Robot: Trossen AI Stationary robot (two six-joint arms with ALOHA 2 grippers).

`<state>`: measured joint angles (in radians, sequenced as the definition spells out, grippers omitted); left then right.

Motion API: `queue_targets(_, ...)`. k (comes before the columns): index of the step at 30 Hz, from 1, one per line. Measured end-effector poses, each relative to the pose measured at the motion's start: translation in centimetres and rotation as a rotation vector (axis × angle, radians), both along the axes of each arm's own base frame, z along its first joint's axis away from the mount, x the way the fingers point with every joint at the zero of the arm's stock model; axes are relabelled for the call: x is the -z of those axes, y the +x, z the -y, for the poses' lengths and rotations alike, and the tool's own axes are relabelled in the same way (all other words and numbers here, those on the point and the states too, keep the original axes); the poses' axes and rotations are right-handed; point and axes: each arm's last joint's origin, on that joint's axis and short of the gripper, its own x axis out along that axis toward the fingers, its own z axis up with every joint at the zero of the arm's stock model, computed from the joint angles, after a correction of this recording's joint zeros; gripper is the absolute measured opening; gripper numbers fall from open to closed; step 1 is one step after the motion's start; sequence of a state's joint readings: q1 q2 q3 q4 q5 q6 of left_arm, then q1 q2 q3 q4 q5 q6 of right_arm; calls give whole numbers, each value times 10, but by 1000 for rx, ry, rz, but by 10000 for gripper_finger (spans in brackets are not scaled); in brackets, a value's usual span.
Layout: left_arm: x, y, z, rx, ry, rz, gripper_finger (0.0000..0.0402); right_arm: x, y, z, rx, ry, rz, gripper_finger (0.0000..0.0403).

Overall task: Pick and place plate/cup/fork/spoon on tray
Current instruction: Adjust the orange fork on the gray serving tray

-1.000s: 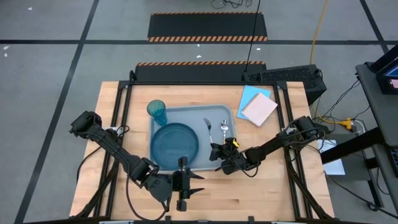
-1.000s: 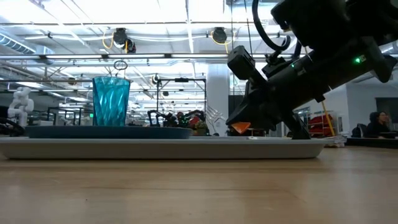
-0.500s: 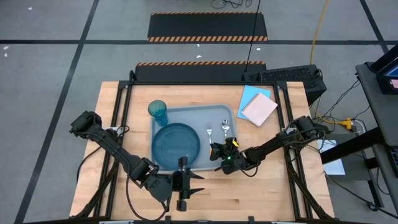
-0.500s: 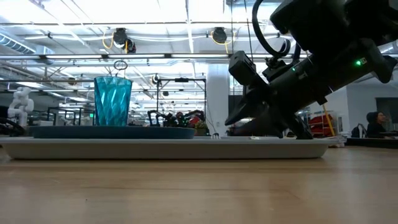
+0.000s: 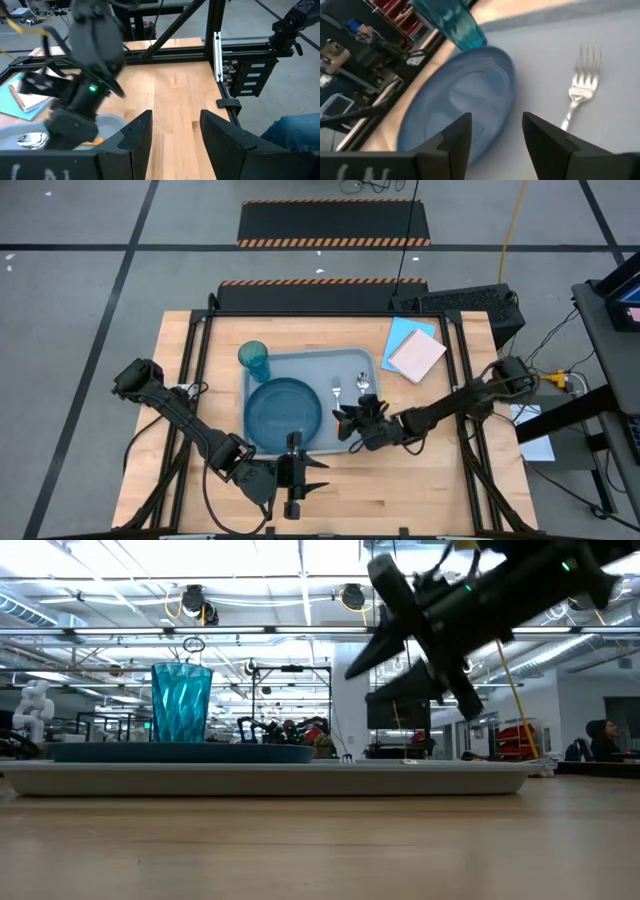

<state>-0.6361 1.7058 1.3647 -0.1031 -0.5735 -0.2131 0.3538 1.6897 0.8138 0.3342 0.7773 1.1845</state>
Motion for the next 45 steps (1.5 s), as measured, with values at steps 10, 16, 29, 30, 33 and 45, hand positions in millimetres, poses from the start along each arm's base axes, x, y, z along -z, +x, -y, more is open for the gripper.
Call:
queue_targets(10, 0, 1, -1, -1, 0, 1, 170, -19, 23, 27, -148, 50, -243, 109)
queue_targets(16, 0, 1, -1, 0, 3, 2, 170, -1, 26, 39, -124, 64, -333, 50)
queue_targets(29, 0, 1, -1, 1, 7, 2, 170, 36, 39, 53, -125, 118, -384, 1)
queue_targets(30, 0, 1, -1, 1, 7, 2, 170, 37, 38, 55, -122, 118, -398, 1)
queue_targets(33, 0, 0, -1, 1, 8, 1, 170, 38, 35, 58, -107, 115, -439, 0)
queue_targets(45, 0, 0, -1, 1, 8, 0, 170, 40, 33, 65, -83, 118, -472, 0)
